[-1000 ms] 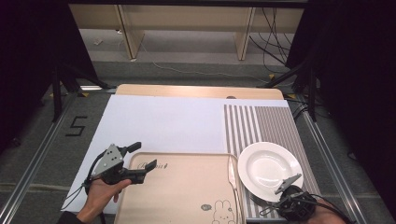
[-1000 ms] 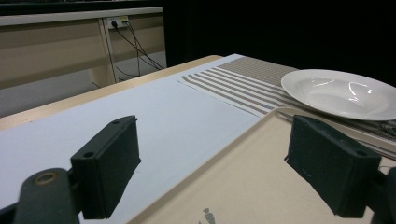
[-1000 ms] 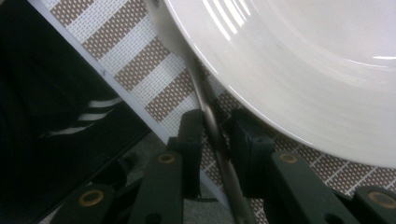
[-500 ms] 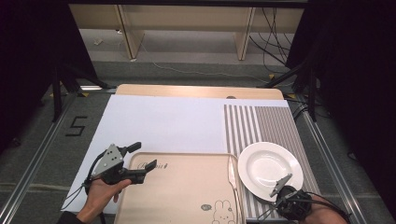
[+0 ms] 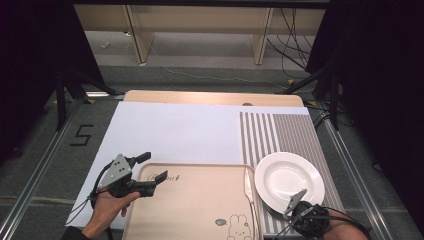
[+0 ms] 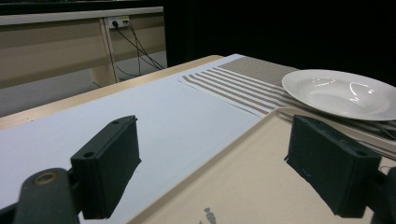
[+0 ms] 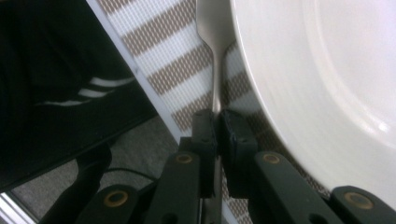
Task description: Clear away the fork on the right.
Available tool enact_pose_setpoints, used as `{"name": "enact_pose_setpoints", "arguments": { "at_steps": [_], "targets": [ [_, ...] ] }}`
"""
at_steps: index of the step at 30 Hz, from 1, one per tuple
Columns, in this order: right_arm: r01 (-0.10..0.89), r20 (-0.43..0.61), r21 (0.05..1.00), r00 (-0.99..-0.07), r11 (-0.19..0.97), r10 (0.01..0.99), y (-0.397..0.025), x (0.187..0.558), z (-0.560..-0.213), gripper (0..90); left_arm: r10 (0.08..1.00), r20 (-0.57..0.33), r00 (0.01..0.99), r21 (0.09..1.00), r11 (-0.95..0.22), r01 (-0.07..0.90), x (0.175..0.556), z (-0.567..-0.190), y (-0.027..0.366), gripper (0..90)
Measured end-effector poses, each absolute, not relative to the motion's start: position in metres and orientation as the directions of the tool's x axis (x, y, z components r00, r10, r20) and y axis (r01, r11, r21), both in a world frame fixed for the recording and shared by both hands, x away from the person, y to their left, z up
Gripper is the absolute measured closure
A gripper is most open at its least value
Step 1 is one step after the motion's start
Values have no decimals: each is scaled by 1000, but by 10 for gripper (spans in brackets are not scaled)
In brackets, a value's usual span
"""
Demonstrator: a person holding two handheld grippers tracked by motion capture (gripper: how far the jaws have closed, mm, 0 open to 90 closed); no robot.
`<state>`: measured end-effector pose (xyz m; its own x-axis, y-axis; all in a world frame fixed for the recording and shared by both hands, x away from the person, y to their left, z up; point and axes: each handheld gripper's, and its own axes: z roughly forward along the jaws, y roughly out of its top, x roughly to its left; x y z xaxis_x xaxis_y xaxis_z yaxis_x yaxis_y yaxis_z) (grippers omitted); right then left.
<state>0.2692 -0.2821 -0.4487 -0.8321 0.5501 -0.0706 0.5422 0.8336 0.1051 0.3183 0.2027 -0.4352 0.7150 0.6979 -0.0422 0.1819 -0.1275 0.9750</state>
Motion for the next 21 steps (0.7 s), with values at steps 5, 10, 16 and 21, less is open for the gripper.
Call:
{"name": "enact_pose_setpoints", "arguments": {
  "at_steps": [5, 10, 16, 21],
  "targets": [
    [519, -63, 118, -847, 847, 528, -274, 270, -449, 849, 701, -44, 712, 975, -125, 183, 319, -435, 203, 162],
    [486, -54, 106, -869, 868, 493, -268, 271, -446, 850, 701, -44, 711, 976, -123, 181, 319, -435, 203, 162],
    [478, -42, 195, -868, 856, 495, -262, 275, -441, 849, 704, -47, 708, 976, -119, 183, 319, -435, 205, 162],
    [482, 20, 296, -866, 824, 499, -261, 278, -432, 849, 703, -50, 709, 977, -112, 180, 320, -435, 205, 162]
  ]
}}
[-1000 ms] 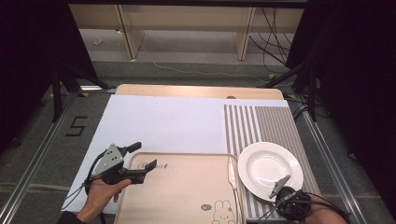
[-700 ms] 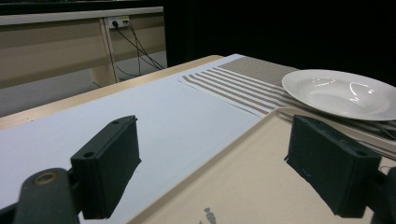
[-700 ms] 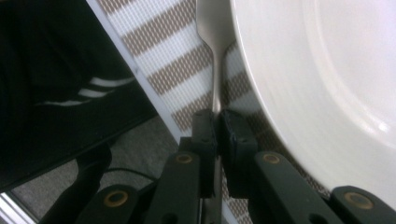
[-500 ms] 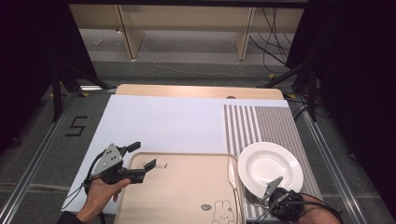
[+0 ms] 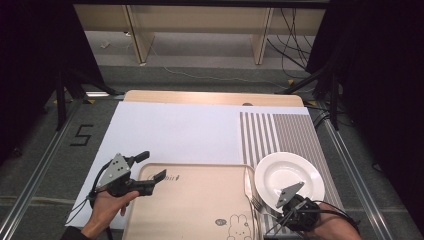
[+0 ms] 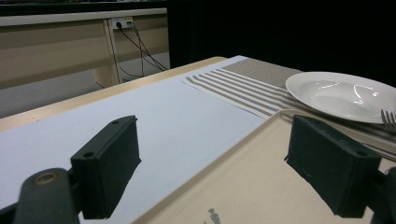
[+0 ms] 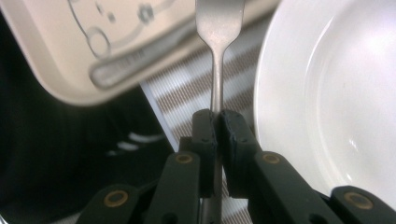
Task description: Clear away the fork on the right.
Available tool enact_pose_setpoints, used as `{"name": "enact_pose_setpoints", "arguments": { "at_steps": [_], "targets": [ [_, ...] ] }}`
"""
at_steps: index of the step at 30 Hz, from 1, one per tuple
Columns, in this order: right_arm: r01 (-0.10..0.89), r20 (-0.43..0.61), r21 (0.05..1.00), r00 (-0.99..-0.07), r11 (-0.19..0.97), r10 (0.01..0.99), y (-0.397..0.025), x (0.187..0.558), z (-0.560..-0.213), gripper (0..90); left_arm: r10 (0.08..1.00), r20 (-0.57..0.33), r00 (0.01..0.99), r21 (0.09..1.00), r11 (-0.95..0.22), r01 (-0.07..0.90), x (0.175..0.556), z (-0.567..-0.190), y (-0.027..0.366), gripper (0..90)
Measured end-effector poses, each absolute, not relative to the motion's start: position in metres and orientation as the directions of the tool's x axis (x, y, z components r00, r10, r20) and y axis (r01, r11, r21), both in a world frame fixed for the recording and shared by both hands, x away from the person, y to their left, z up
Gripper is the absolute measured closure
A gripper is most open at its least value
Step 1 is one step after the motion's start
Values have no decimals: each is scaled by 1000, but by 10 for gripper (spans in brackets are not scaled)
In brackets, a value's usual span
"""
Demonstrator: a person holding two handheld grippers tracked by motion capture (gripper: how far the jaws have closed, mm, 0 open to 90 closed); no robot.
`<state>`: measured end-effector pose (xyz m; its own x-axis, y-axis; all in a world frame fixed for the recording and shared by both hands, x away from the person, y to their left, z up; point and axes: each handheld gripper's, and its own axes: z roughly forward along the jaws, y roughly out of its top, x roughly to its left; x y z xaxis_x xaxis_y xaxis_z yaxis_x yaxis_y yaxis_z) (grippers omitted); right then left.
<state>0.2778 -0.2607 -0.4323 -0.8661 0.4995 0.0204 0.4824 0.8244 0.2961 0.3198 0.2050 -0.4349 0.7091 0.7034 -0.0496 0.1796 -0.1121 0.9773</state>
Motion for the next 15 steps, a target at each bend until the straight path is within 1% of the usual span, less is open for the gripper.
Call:
{"name": "enact_pose_setpoints", "arguments": {
  "at_steps": [6, 9, 10, 12, 15],
  "targets": [
    [494, 74, 387, -858, 779, 508, -256, 281, -425, 850, 703, -48, 710, 977, -113, 179, 320, -435, 205, 162],
    [506, 128, 450, -852, 736, 507, -256, 284, -421, 849, 703, -49, 709, 978, -111, 178, 320, -435, 205, 162],
    [493, 138, 483, -859, 723, 493, -256, 286, -421, 849, 704, -48, 708, 977, -113, 179, 319, -435, 205, 162],
    [502, 158, 521, -852, 690, 500, -255, 289, -418, 850, 703, -49, 710, 978, -112, 179, 320, -435, 205, 162],
    [526, 193, 554, -835, 645, 516, -252, 292, -415, 850, 707, -49, 706, 974, -122, 190, 320, -436, 205, 162]
  ]
}}
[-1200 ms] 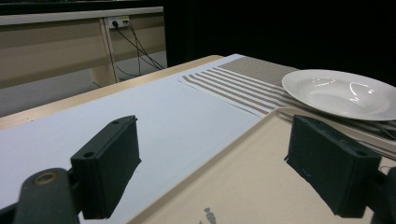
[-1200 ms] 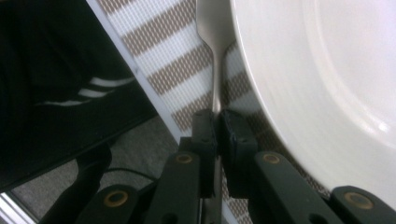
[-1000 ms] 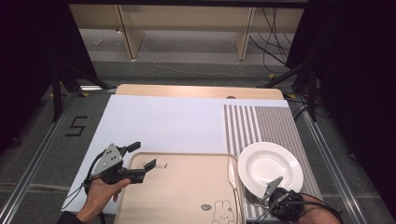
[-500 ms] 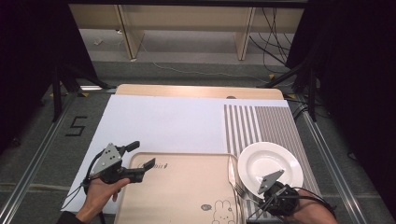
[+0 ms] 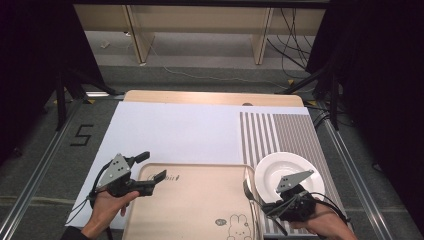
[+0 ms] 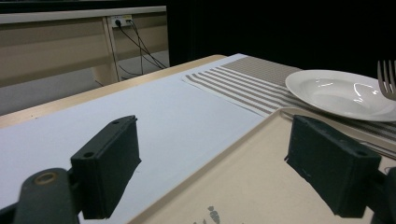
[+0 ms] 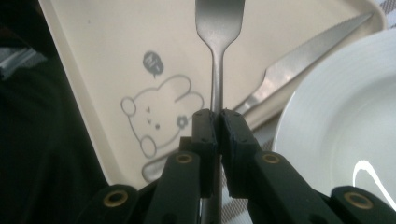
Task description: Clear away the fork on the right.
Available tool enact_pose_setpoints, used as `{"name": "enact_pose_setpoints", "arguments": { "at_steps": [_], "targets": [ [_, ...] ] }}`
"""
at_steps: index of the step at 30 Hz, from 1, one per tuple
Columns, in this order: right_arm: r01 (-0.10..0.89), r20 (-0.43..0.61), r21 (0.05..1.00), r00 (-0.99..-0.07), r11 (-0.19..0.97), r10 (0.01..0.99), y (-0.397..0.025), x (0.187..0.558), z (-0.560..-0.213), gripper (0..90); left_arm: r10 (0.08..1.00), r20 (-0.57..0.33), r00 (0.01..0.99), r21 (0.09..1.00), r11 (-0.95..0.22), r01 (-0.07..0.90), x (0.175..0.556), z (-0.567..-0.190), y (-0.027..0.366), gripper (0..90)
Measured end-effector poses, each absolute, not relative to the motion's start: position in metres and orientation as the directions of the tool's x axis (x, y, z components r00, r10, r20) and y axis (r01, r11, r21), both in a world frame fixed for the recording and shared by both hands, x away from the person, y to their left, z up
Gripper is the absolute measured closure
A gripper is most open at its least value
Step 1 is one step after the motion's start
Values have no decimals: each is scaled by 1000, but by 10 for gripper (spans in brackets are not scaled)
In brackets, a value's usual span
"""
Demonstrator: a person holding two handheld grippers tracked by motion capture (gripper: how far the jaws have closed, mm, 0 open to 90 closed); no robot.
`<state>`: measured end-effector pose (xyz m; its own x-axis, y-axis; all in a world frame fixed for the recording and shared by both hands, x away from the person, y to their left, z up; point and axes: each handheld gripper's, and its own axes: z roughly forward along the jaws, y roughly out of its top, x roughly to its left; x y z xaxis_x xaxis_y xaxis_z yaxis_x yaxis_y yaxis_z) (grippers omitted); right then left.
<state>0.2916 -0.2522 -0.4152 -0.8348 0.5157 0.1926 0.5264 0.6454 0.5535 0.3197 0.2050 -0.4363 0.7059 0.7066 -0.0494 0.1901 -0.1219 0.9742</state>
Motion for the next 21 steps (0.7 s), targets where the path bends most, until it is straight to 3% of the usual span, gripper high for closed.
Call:
{"name": "enact_pose_setpoints", "arguments": {
  "at_steps": [10, 21],
  "targets": [
    [599, 303, 610, -781, 519, 546, -240, 298, -407, 850, 705, -46, 707, 976, -120, 184, 320, -435, 205, 162],
    [615, 328, 615, -769, 494, 549, -225, 305, -407, 850, 705, -46, 707, 976, -118, 182, 320, -435, 205, 162]
  ]
}}
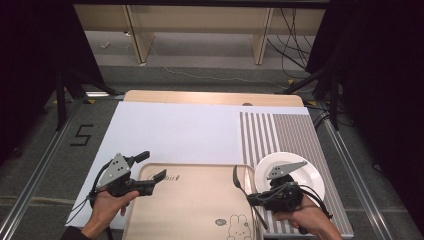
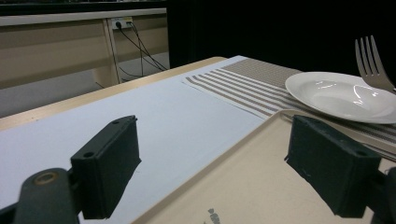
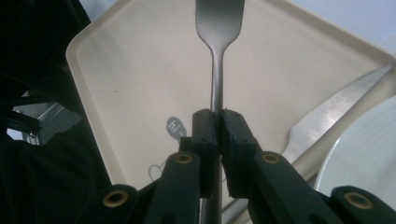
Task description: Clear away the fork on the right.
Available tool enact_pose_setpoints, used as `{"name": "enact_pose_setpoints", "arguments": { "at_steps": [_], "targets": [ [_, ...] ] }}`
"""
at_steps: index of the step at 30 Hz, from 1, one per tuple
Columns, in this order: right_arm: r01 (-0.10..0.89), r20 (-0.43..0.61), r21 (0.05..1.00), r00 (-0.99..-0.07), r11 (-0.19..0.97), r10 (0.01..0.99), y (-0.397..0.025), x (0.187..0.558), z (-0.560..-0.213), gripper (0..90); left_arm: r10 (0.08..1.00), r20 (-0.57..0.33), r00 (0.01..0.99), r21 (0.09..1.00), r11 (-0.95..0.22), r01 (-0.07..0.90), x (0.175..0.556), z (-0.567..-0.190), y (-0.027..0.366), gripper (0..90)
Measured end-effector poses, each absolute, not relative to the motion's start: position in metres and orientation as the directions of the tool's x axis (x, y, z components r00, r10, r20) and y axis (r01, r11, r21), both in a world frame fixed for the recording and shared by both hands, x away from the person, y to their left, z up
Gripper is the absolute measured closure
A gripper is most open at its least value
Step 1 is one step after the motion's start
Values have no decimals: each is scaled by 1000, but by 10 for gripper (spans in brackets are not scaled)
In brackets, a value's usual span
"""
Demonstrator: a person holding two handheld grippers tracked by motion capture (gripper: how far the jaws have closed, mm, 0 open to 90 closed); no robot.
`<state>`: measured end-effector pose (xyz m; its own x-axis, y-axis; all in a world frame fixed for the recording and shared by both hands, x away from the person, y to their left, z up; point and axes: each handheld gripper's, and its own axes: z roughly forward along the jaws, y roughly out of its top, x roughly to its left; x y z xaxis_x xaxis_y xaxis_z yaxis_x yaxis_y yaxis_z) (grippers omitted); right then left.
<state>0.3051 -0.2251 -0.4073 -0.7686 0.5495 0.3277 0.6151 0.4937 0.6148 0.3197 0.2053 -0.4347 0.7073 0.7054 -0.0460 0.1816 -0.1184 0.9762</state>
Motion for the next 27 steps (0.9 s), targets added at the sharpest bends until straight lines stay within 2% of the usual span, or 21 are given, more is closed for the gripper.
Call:
{"name": "enact_pose_setpoints", "arguments": {
  "at_steps": [7, 27],
  "targets": [
    [626, 344, 631, -755, 458, 558, -215, 308, -403, 850, 701, -51, 712, 977, -111, 179, 320, -435, 205, 162],
    [620, 347, 564, -778, 546, 524, -171, 302, -419, 849, 703, -46, 709, 977, -117, 179, 319, -434, 205, 162]
  ]
}}
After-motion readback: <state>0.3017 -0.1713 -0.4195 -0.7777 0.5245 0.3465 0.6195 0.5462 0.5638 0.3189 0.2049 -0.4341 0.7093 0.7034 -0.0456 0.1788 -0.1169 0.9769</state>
